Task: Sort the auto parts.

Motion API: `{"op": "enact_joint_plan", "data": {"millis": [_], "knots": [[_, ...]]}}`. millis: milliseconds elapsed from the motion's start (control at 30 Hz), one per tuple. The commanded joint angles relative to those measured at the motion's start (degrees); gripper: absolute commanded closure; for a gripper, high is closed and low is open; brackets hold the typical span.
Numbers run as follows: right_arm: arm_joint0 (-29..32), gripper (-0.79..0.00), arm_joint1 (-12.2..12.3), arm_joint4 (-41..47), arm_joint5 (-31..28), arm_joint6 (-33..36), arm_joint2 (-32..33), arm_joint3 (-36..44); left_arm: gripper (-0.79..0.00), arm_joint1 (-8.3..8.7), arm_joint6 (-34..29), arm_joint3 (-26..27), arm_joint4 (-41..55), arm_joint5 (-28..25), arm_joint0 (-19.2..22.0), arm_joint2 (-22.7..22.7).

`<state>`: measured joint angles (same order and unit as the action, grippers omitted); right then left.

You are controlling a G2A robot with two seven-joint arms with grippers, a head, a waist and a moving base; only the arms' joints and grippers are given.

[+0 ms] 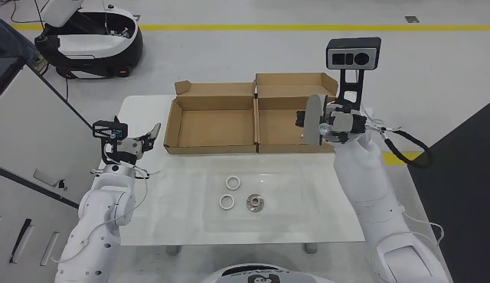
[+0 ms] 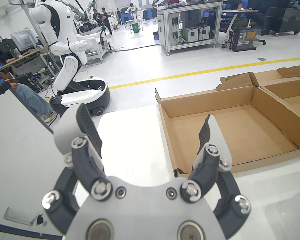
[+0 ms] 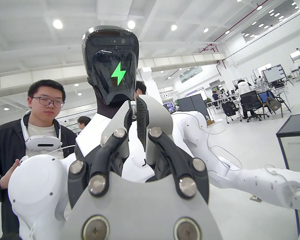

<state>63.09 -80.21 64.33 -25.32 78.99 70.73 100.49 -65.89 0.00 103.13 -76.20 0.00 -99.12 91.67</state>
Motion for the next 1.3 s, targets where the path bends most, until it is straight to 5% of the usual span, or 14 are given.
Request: {"op": "enact_joint_plan", "data": {"millis": [0,267,667,1000,1267], "knots": [[0.0,0.0,0.0,0.0,0.0,0.0,0.0,0.0,-0.785,0.0,0.0,0.0,0.0,0.0,0.0,0.0],[1.1,0.0,0.3,-2.6,1.2,-2.8,1.2,0.1,-0.785,0.0,0.0,0.0,0.0,0.0,0.0,0.0],[4.4,0.0,3.0,-10.5,6.9,-1.6,15.9,-3.7,-0.785,0.0,0.0,0.0,0.0,0.0,0.0,0.0],[-2.4,0.0,6.5,-33.1,9.8,3.4,25.5,-10.0,-0.785,0.0,0.0,0.0,0.0,0.0,0.0,0.0],[-11.2,0.0,9.0,-62.0,5.8,5.8,22.4,-15.5,-0.785,0.0,0.0,0.0,0.0,0.0,0.0,0.0]]}}
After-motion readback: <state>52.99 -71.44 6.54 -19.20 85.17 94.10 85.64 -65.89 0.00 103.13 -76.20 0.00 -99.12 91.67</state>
